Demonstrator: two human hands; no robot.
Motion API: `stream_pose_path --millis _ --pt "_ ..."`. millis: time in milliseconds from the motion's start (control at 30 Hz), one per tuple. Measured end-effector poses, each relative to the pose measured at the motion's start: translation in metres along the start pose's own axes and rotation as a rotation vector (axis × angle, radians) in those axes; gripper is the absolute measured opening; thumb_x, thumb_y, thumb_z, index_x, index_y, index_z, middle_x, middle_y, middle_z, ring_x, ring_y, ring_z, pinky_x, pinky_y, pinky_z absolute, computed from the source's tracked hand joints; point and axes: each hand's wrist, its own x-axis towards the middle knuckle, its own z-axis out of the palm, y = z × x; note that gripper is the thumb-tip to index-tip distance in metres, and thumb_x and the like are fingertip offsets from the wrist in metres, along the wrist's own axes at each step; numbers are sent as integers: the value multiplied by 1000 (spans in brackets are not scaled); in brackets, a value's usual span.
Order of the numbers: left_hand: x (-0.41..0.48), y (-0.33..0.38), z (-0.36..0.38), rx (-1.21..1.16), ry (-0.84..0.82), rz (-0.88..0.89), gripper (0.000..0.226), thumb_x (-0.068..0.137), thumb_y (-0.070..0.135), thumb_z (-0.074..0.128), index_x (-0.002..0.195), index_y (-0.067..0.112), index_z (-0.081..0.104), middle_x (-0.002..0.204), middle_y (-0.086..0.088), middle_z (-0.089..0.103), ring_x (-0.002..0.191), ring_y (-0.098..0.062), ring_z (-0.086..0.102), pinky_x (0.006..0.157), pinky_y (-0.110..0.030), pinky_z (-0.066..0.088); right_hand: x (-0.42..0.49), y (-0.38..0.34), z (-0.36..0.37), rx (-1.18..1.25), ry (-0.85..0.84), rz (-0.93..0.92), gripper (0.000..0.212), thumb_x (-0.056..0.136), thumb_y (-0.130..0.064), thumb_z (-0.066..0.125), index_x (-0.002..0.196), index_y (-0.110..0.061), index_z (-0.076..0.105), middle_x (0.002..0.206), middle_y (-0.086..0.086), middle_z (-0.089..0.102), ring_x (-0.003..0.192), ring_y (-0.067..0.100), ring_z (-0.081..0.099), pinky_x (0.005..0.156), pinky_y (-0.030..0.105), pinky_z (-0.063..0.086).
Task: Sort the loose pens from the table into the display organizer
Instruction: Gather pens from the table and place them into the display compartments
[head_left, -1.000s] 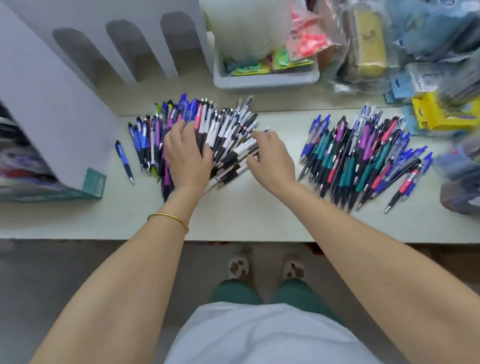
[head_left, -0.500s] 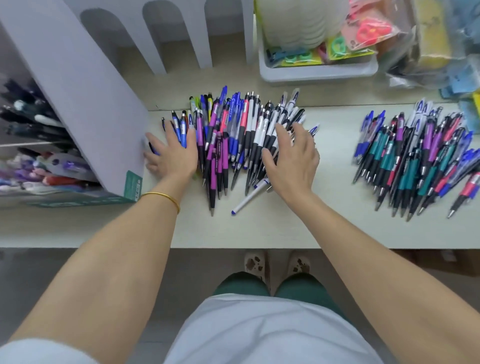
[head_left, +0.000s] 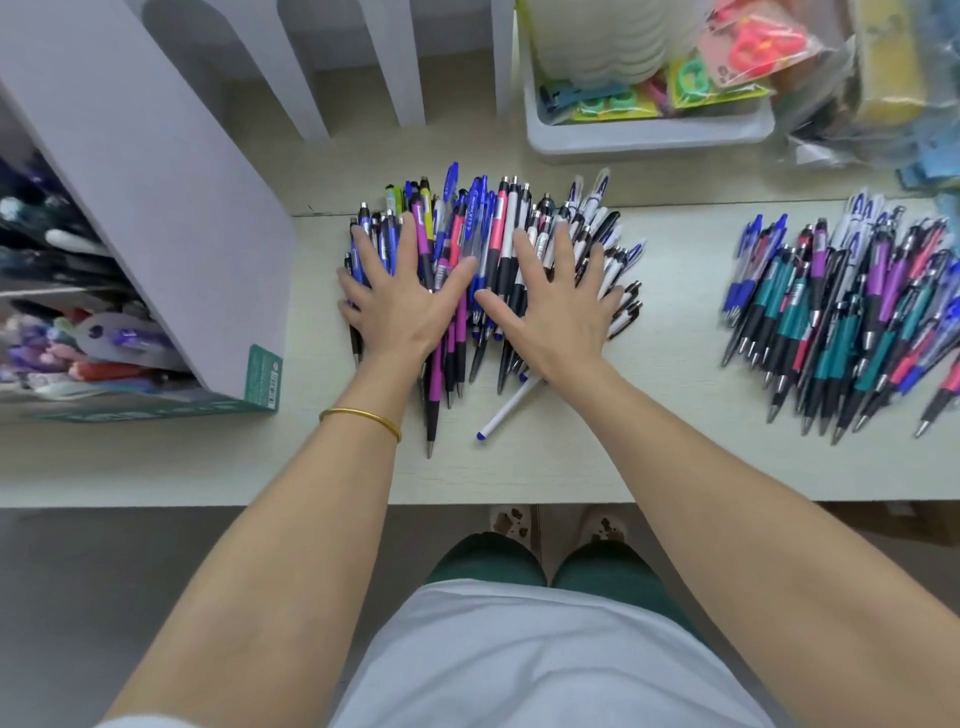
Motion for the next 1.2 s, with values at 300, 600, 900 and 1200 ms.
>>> stream_pose_path --millis 300,600,900,1200 --pt "-6 4 15 33 118 -22 81 83 79 37 152 46 7 164 -3 -9 146 -44 1 116 -56 8 -3 6 9 -38 89 -34 73 88 -73 24 151 -40 10 162 -1 0 146 39 1 111 64 12" --pt "-11 14 25 39 143 2 82 84 78 37 153 43 8 164 -3 -9 146 -43 3 116 -54 10 -5 20 12 -15 173 -35 67 90 -67 32 150 -38 22 161 1 13 146 37 10 111 60 17" --pt "-25 43 44 56 125 56 82 86 77 34 154 39 9 164 -4 -9 146 -43 3 116 -54 10 -6 56 7 9 259 -14 67 86 -66 29 146 -36 33 157 3 26 143 36 20 110 58 23" --pt "-44 89 71 47 114 99 81 86 76 33 154 38 9 164 -4 -8 146 -43 4 117 -54 11 -6 109 -6 16 314 -12 67 86 -65 30 146 -35 35 156 4 29 142 35 23 110 57 23"
